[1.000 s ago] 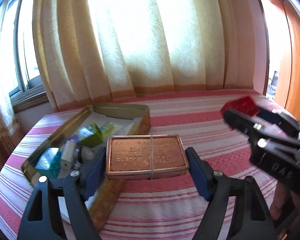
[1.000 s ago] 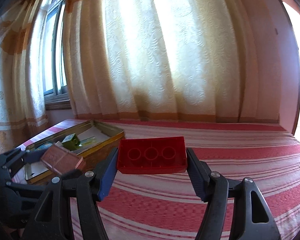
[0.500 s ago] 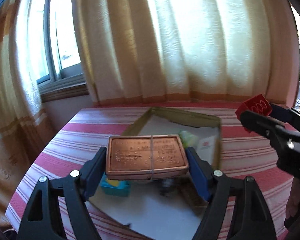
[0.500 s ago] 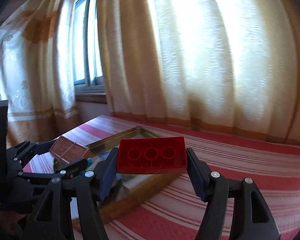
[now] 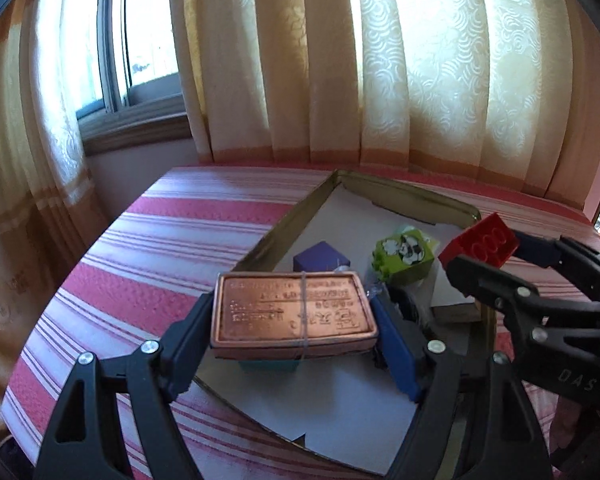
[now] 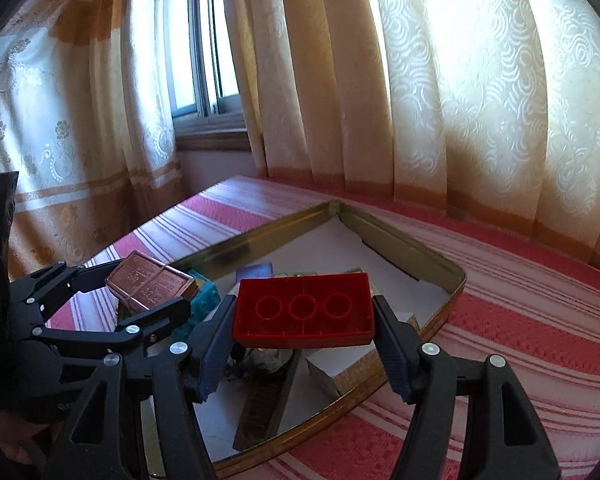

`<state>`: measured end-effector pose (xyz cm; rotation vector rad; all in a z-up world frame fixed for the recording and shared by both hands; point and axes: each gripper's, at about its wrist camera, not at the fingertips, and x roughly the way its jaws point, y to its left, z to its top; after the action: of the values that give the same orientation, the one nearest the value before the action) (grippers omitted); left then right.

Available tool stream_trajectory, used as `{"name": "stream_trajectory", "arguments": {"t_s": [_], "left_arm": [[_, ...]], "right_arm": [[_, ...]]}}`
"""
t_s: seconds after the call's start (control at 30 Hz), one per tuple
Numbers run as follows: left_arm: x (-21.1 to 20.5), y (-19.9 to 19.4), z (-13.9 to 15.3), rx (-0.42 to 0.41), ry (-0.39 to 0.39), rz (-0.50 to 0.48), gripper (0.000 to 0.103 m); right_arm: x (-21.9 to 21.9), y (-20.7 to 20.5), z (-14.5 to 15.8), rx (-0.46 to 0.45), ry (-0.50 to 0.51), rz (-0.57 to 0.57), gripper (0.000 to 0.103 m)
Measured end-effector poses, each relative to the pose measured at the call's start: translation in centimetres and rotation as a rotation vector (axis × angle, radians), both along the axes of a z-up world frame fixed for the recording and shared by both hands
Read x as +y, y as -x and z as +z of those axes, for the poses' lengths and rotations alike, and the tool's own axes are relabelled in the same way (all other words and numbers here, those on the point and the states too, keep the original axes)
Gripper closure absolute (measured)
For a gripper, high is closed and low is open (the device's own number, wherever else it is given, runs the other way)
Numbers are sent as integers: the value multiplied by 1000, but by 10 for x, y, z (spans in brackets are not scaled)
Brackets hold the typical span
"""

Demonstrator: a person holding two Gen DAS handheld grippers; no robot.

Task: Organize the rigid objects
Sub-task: 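Carry the copper bar and red brick over the tray with both tools, then open both tools to drop the copper bar and red brick into the tray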

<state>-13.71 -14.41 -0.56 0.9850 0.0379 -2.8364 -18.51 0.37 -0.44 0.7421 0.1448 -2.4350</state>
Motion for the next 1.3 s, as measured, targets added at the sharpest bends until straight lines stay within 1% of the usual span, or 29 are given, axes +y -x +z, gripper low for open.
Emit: {"name": "stream_trajectory", "arguments": {"t_s": [0.03,0.13,0.27,0.37,0.77,0.83,0.93,1.0,1.03,1.07,1.1,1.17,1.3], "left_arm": [[0,1,-1,-6,10,4,25],[-1,5,-3,-29,8,-3,25],[0,8,-5,-43,22,-1,24],[-1,9,-7,-54,16,-7,25],[2,12,-10,-73,31,-11,24],[3,12,-10,-75,37,-12,24],[5,10,-9,-69,43,-16,24],[7,8,-7,-66,47,-21,18],[8,6,-6,-61,54,-21,10],[10,4,-4,-52,68,-15,1],[12,1,-1,-40,81,-11,0],[16,-8,5,-16,102,-3,0],[17,-20,13,3,103,10,0]], "right_arm": [[-1,3,-1,-12,-2,0,36],[1,11,-5,-52,3,4,36],[-4,15,-9,-78,-13,15,36],[-5,18,-13,-97,-16,21,36],[-2,20,-16,-121,-9,40,36],[-2,19,-15,-116,-9,48,34],[0,16,-13,-98,-3,38,28],[4,15,-11,-93,12,35,24],[5,14,-10,-91,16,32,22],[7,13,-8,-86,19,25,18],[9,10,-5,-78,25,17,14],[14,4,0,-56,29,1,11],[22,-11,12,-4,27,-27,9]]}}
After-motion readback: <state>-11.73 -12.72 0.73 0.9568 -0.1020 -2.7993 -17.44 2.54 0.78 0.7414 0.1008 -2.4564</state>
